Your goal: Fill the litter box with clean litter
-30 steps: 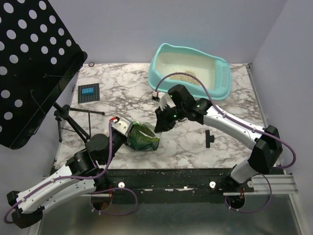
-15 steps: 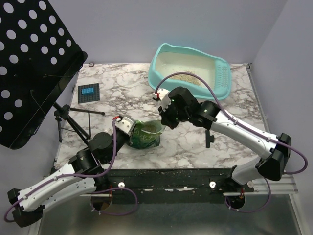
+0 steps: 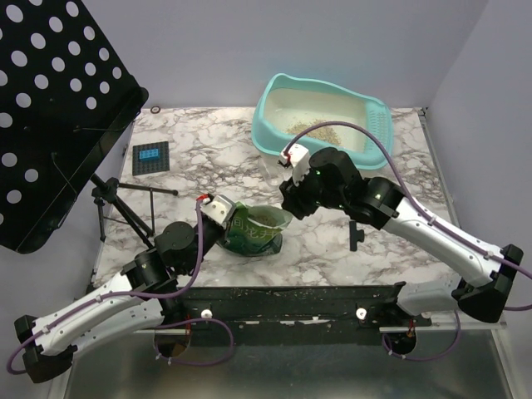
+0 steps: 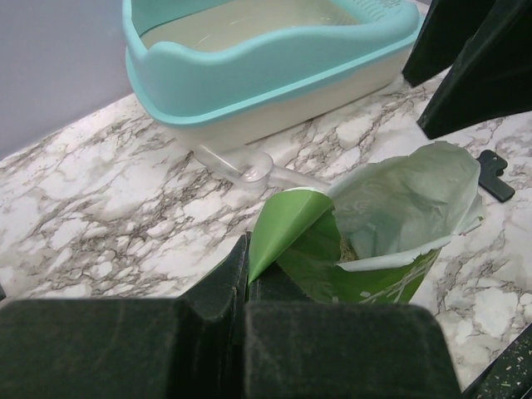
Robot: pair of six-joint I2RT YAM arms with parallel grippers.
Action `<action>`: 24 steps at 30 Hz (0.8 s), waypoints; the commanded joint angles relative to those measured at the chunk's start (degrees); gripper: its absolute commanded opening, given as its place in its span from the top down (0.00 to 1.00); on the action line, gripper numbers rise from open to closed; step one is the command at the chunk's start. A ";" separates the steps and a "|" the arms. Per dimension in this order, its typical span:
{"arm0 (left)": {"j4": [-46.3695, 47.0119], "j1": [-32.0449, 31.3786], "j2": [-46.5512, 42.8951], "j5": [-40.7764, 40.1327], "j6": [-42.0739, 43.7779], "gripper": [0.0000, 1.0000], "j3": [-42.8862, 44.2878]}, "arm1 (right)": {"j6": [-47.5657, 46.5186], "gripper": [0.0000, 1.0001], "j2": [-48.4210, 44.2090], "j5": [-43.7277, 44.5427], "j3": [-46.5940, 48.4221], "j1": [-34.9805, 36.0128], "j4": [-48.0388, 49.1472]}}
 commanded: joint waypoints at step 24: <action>1.07 0.35 -1.96 0.40 -1.16 1.00 1.44 | -2.06 0.22 -25.42 -15.71 -34.10 -0.43 24.39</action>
